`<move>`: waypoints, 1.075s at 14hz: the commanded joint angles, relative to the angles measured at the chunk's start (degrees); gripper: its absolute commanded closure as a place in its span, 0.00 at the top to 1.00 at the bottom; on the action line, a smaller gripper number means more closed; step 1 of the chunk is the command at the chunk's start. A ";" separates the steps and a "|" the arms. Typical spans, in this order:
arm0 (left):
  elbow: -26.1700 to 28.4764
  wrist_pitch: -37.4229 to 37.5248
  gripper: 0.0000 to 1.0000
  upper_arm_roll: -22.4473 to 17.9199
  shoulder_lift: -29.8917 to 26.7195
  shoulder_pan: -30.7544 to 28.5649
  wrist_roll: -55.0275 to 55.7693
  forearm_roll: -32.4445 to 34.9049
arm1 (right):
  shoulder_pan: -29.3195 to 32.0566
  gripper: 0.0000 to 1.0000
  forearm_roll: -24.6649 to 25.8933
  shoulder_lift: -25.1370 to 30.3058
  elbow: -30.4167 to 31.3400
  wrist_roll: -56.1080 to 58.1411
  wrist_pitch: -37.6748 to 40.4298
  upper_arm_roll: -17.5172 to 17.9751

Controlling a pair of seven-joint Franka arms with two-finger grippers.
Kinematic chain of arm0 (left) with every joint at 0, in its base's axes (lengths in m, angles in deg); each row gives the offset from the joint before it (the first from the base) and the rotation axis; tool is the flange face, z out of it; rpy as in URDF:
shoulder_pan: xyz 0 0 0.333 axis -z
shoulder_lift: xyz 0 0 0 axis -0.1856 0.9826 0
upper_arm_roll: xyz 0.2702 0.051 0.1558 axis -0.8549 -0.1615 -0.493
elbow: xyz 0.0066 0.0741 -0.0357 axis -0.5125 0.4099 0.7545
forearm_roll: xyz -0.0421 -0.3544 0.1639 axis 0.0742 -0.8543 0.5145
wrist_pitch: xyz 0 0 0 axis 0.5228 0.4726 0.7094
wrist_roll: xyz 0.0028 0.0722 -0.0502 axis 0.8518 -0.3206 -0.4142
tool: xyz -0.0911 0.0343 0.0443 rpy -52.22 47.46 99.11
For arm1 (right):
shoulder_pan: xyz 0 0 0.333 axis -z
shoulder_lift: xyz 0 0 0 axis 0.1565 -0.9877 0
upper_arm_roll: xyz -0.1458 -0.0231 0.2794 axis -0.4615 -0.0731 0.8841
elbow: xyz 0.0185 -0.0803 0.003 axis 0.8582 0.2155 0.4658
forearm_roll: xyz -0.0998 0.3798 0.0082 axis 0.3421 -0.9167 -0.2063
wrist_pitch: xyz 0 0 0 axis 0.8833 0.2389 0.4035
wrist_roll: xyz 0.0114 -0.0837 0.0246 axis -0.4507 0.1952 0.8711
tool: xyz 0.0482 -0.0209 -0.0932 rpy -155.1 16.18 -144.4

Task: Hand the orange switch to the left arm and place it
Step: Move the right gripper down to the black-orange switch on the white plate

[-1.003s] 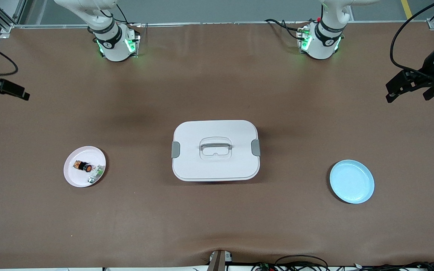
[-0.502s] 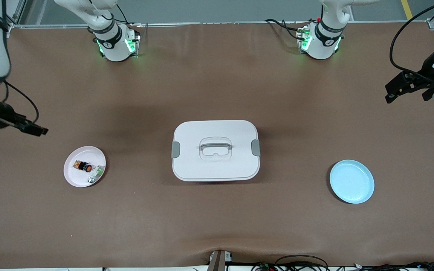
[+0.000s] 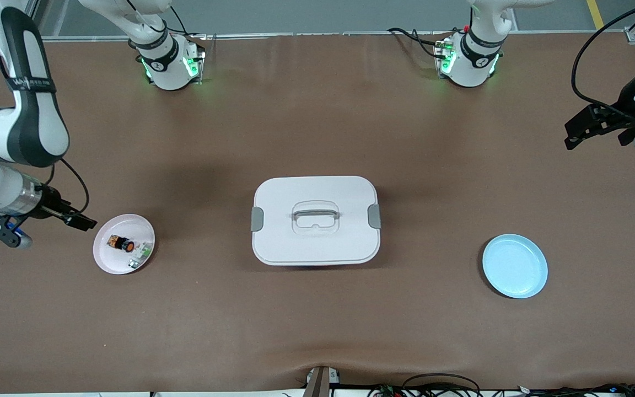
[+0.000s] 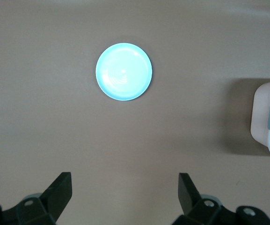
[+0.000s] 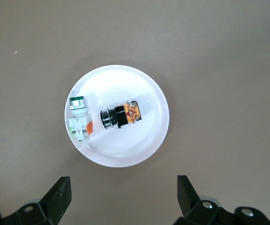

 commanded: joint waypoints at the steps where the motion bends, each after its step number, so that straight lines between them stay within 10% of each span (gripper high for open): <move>1: -1.76 1.24 1.00 0.08 0.91 0.08 -0.89 0.29 | 0.30 1.00 -2.16 -2.57 -0.58 -4.37 -1.22 0.22; 15: -1.59 1.15 1.00 0.25 1.44 0.70 -0.01 0.29 | 0.13 1.00 3.29 -14.62 -4.27 5.18 -9.48 0.22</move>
